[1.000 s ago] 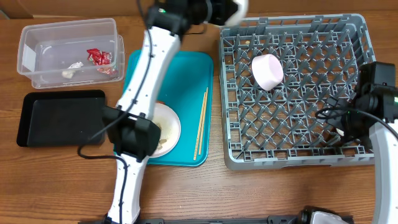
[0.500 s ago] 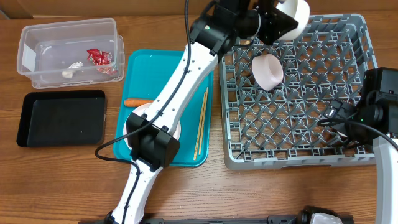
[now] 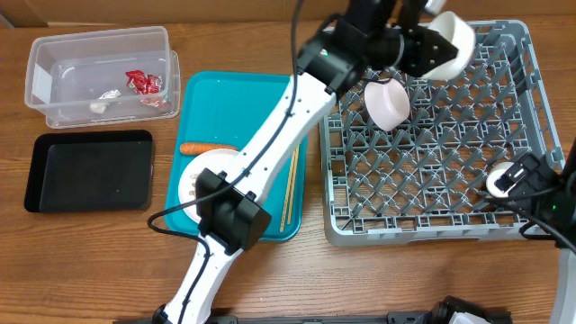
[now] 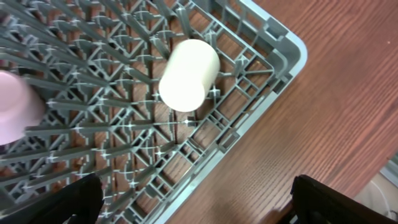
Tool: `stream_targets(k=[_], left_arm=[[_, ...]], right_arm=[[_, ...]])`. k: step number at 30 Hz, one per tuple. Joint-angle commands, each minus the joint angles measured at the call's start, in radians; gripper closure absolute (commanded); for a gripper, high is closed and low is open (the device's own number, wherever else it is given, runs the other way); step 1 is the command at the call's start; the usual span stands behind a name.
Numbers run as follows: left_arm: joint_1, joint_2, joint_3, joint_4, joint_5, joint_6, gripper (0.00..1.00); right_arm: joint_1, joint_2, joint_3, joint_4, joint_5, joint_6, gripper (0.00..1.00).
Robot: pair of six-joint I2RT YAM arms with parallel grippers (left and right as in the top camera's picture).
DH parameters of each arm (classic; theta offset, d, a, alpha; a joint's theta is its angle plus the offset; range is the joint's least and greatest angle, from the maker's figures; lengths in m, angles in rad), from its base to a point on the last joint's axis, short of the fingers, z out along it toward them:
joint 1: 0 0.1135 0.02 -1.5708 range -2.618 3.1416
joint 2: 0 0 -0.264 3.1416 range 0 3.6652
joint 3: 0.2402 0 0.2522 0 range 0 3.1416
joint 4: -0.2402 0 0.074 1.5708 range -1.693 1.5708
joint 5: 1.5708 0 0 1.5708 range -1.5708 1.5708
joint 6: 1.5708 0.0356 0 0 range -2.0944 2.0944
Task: Sort waste into correct bins and load items into the dishwasher
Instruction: 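Lift the white bowl with the left gripper and carry it right over the rack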
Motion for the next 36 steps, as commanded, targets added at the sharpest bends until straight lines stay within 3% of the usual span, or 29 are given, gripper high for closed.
stream_targets(k=[1, 7, 11, 17, 25, 30, 36], left_arm=[[-0.06, 0.049, 0.016, 0.084, 0.054, -0.062, 0.96], [-0.092, 0.145, 0.016, 0.257, 0.138, -0.203, 0.96], [-0.097, 0.209, 0.016, 0.396, 0.172, -0.367, 0.96], [-0.097, 0.26, 0.015, 0.392, 0.179, -0.484, 0.96], [-0.089, 0.271, 0.015, 0.32, 0.133, -0.478, 0.96], [-0.082, 0.272, 0.014, 0.119, 0.035, -0.393, 0.96], [-0.054, 0.272, 0.014, 0.117, 0.031, -0.409, 0.96]], right_arm=[[-0.002, -0.006, 0.023, 0.002, -0.015, -0.003, 0.0], [-0.002, -0.006, 0.023, -0.002, -0.014, -0.003, 0.0], [-0.002, -0.006, 0.023, -0.001, -0.014, -0.003, 0.0], [-0.002, -0.025, 0.024, 0.003, -0.01, -0.003, 0.01], [-0.002, -0.057, 0.024, 0.024, 0.009, 0.0, 0.0], [-0.002, -0.057, 0.024, 0.024, 0.009, 0.0, 0.0], [-0.002, -0.057, 0.024, 0.024, 0.009, 0.0, 0.0]])
